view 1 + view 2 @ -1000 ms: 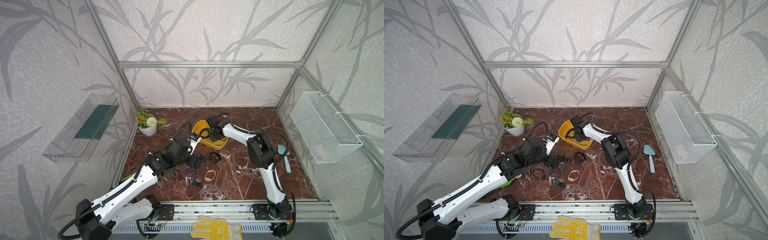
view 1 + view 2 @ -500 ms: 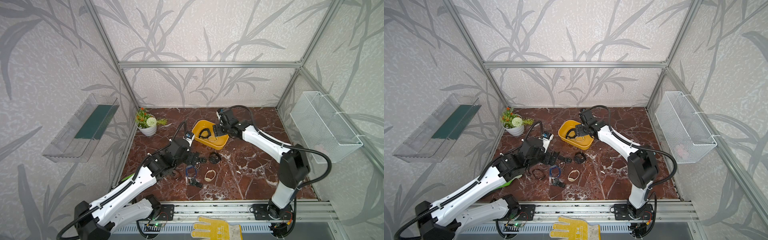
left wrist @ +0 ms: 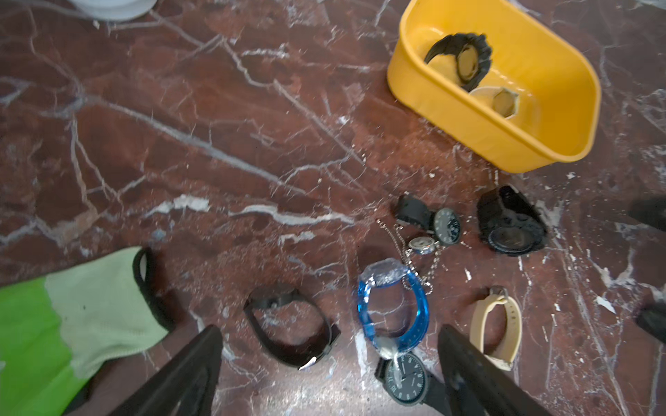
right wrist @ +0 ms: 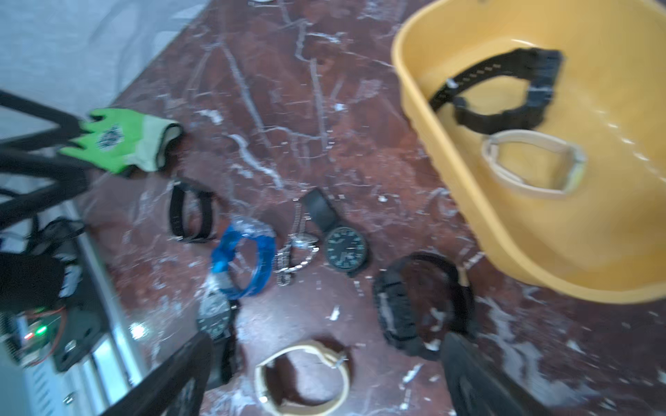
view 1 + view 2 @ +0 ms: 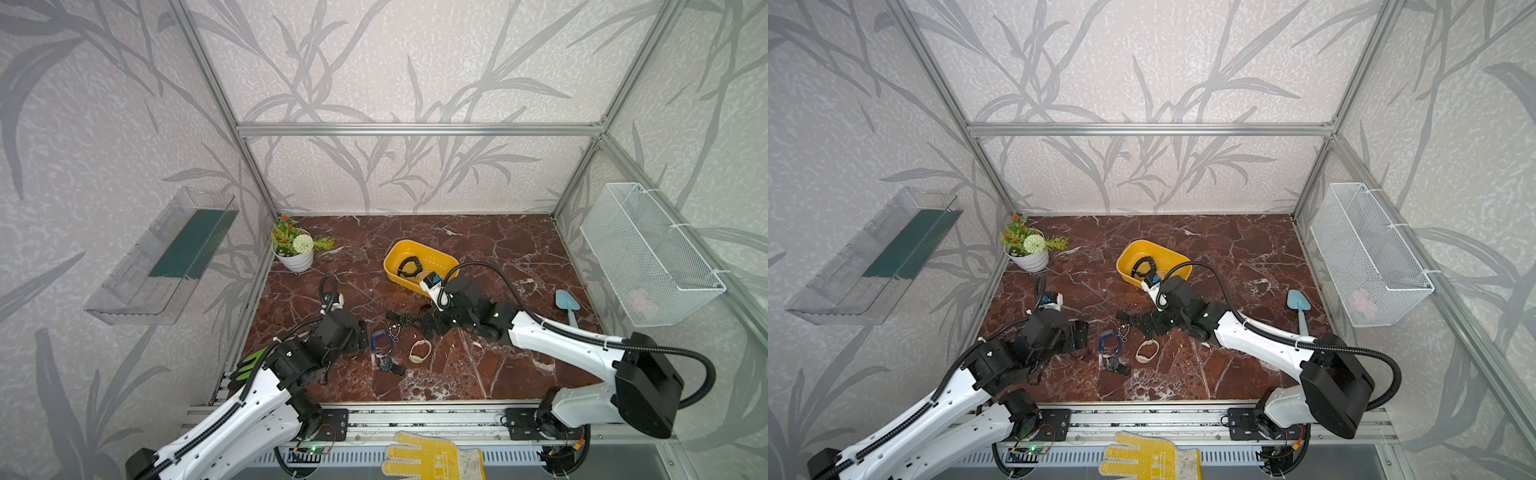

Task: Put the watch into the storage box
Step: Pick up the watch at the center of the board.

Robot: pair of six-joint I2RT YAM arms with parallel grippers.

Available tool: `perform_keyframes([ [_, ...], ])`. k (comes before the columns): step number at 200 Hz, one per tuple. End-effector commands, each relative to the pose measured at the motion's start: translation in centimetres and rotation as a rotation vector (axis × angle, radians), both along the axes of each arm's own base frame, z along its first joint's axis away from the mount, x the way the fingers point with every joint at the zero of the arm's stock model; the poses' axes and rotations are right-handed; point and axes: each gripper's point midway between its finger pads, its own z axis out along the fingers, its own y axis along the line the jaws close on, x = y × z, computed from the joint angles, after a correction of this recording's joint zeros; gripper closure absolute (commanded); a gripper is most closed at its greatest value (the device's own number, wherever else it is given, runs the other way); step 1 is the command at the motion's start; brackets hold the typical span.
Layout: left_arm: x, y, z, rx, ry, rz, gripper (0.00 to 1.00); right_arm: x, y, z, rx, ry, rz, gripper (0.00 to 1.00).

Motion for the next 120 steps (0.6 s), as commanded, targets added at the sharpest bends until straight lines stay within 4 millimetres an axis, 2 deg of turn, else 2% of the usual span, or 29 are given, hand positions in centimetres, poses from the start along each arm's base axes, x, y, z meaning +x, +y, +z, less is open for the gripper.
perform_keyframes([
  [1, -1.5, 2.2, -1.7, -0.039, 0.081, 0.177, 0.12, -2.4, 2.4, 1.9, 0.092, -0.045, 0.129, 0.01],
  [19, -2.5, 3.1, -3.1, -0.027, 0.138, 0.239, 0.15, -4.2, 3.5, 2.1, 0.100, -0.055, 0.196, 0.01],
  [30, -2.8, 3.0, -3.8, -0.035, 0.165, 0.245, 0.20, -5.1, 4.1, 2.2, 0.117, -0.052, 0.230, 0.01],
  [69, -3.5, 3.1, -6.3, -0.078, 0.274, 0.284, 0.35, -6.0, 5.4, 1.8, 0.121, -0.031, 0.260, 0.01],
  [118, -3.6, 3.3, -7.8, -0.096, 0.318, 0.298, 0.36, -6.1, 6.0, 0.6, 0.106, -0.024, 0.282, 0.01],
  [120, -3.5, 3.3, -7.8, -0.098, 0.317, 0.298, 0.36, -6.9, 6.4, 0.6, 0.105, -0.025, 0.305, 0.01],
])
